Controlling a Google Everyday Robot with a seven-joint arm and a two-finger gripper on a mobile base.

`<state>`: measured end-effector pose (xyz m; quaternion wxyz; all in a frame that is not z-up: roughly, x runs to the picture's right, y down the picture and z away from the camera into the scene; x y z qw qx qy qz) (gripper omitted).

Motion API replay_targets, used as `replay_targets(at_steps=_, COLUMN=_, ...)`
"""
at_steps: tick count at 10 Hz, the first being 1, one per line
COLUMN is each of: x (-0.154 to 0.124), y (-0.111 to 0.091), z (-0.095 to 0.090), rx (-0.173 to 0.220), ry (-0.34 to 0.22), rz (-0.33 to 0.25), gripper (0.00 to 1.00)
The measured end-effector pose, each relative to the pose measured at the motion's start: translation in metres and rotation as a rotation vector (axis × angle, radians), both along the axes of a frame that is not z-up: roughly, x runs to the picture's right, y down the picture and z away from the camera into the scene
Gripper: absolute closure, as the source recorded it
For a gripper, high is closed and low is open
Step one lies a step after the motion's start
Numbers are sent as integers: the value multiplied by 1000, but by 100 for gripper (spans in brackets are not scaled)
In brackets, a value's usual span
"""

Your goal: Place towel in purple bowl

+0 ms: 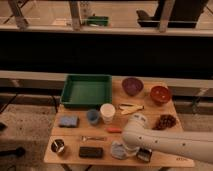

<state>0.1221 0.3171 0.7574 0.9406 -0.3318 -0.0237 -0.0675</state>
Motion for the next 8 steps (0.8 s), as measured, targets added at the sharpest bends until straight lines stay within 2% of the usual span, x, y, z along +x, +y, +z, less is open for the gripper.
replay_targets(at_steps=1, x=0, y=0, z=0, rx=0, ry=0, rz=1, gripper=85)
replay_targets(at_steps=3, x=0, y=-1, z=0, rx=-3, ry=-5, rz=4, gripper=98)
replay_targets(at_steps=6, x=13, y=-16, z=-12, rx=-30, ry=-26, rz=50, gripper=100)
replay_targets(at_steps=7, x=20, y=-26, z=-23, rx=-29, ry=-30, rz=70, gripper=100)
replay_targets(at_steps=8, x=29, y=-44, z=-41, rx=-12, ry=-39, rz=97, gripper=100)
